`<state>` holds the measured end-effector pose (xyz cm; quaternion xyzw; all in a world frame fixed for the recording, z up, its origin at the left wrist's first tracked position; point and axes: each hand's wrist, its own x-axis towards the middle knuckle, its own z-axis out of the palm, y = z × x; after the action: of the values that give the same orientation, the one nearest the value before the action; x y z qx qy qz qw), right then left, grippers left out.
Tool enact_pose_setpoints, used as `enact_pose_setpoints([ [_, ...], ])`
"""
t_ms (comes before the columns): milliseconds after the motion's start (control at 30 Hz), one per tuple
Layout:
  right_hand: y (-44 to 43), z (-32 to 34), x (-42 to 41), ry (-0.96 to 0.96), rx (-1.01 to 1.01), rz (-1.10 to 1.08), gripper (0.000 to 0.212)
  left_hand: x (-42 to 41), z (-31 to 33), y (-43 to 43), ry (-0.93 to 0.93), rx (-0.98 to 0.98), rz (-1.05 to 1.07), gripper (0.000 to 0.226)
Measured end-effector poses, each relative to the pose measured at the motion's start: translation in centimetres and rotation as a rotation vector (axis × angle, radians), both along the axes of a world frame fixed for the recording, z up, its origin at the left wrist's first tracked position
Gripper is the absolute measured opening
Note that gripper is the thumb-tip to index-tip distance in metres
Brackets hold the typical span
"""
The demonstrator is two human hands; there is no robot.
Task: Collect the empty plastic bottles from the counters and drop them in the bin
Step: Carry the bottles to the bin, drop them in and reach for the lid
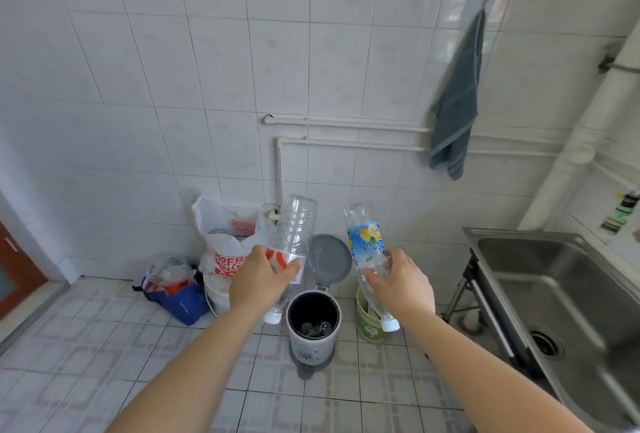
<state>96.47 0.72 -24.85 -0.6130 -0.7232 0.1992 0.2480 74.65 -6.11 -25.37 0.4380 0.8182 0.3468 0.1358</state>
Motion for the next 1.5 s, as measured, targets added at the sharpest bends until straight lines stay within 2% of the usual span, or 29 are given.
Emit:
enact_pose_setpoints([
  [167,6.4,-1.8,-3.2,0.009,-0.02,0.005,0.046,-3.0,-2.0,6.8,-0.001,-0.044,-0.017,0.057],
  [500,22.3,-4.5,-12.1,0.009,-0.091,-0.061,0.051,-12.0,-3.7,24.6,-0.065,-0.09,-0.101,0.05],
  [733,29.7,-9.2,-16.8,-0.008,-0.206,-0.096,0.053,-17.0,-7.3,32.8,-0.078,-0.186,-0.138,0.046],
  [1067,33.5,-19.6,-17.3,-0.105,-0.442,-0.095,0.049,-17.7,-18.9,36.9,-0.159,-0.48,-0.103,0.059],
  [1367,34.4,-32.8,-15.5,-0.145,-0.698,-0.105,0.051,-16.2,-32.0,37.5,-0.222,-0.701,-0.035,0.049],
  [1500,34.6,-39.2,-15.2,-0.188,-0.772,-0.075,0.054,-15.7,-38.4,37.6,-0.217,-0.768,-0.002,0.053],
])
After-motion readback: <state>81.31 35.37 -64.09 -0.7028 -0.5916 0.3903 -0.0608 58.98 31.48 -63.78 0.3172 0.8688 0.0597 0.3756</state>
